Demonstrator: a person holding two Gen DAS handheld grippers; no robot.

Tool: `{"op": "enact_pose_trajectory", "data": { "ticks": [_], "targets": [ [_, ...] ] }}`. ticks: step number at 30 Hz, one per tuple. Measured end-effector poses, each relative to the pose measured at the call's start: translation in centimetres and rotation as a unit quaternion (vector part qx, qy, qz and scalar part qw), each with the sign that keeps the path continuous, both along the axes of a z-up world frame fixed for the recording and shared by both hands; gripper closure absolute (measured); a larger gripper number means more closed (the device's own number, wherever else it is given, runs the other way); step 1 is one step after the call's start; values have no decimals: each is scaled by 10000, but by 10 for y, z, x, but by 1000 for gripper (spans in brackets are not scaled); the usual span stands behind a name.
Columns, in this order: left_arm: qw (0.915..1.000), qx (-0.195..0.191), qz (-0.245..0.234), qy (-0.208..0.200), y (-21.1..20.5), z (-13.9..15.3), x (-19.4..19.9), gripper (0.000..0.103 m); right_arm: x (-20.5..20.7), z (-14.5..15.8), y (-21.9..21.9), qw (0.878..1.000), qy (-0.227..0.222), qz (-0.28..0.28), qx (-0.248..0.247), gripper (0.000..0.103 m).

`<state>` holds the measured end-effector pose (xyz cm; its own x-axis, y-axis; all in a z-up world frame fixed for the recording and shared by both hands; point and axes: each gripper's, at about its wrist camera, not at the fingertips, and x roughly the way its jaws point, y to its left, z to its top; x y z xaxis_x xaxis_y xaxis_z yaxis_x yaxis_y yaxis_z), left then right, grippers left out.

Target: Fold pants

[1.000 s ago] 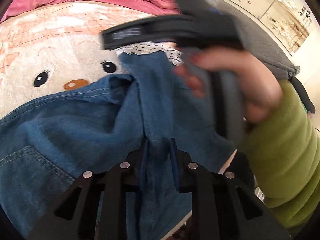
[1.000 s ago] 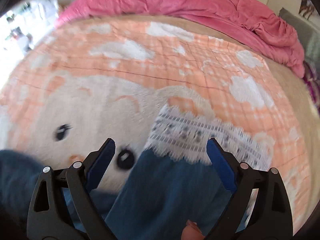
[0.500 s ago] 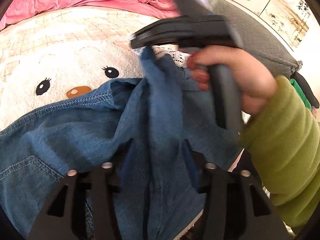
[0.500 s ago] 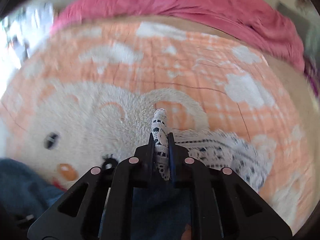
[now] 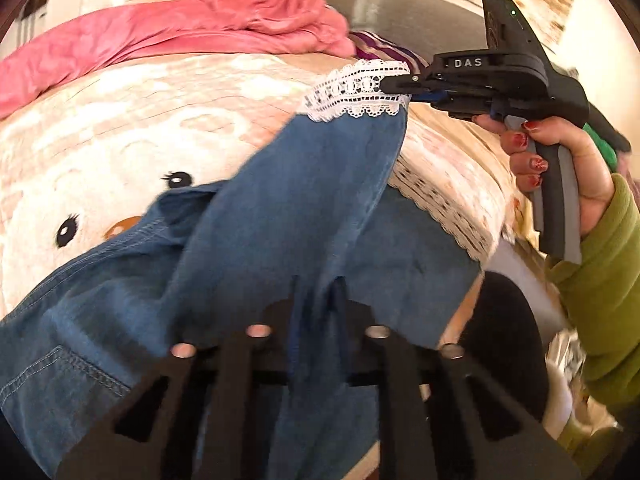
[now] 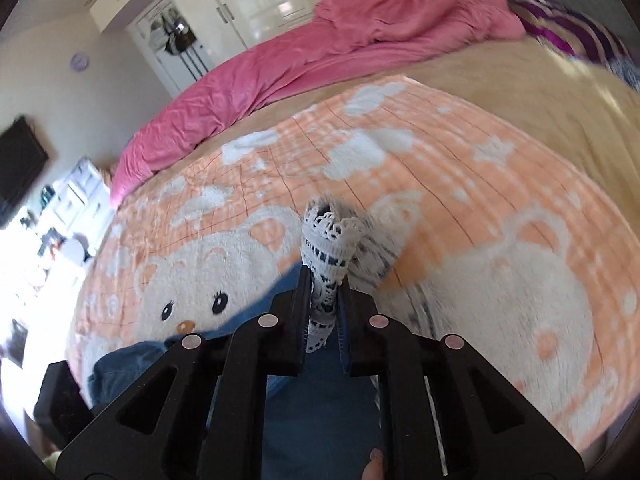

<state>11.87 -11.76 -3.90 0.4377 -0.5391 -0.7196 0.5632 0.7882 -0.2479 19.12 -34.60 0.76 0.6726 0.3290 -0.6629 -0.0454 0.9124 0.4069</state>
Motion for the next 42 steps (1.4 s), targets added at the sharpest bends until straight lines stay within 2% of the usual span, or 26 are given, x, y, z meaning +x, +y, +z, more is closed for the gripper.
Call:
{"op": "enact_pose_trajectory", "data": {
  "ticks": [8, 11, 16, 18, 20, 21, 24, 25, 26, 27, 33, 37, 42],
  "targets": [
    [9984, 62, -384, -404, -2, 16, -25, 101, -60, -7, -38, 9978, 5, -376, 538, 96],
    [9986, 222, -357, -315, 2, 22, -33, 101, -81, -20, -49, 9959, 204, -412, 778, 96],
    [9983, 188, -491, -264, 8, 26, -46, 101, -101, -55, -49, 9949, 695, -251, 693, 92],
    [9982, 249, -504, -217, 9, 20, -50, 101, -109, -67, -51, 9931, 790, -249, 824, 87],
    [9981, 363, -481, -93, 8, 10, -48, 101, -115, -72, -55, 9920, 770, -267, 961, 63],
    [9980, 393, -487, -47, 8, 7, -48, 101, -117, -72, -57, 9921, 708, -284, 993, 62],
    [9974, 482, -542, -5, 4, 2, -46, 101, -118, -69, -57, 9938, 576, -295, 903, 62],
    [9973, 487, -557, 12, 3, 1, -46, 101, -117, -68, -59, 9943, 577, -311, 836, 71],
    [9971, 517, -564, 25, 3, -1, -45, 101, -117, -68, -58, 9951, 608, -310, 720, 90],
    [9969, 539, -566, 28, 2, -2, -46, 101, -117, -68, -57, 9956, 581, -268, 682, 94],
    [9941, 554, -933, 52, -2, -1, -54, 101, -133, -62, -69, 9977, 501, -239, 401, 94],
    [9909, 737, -1129, 50, -10, -8, -61, 101, -137, -75, -75, 9968, 698, -246, 316, 94],
    [9882, 960, -1188, 138, -17, -20, -59, 100, -137, -81, -74, 9971, 712, -206, 194, 94]
  ]
}}
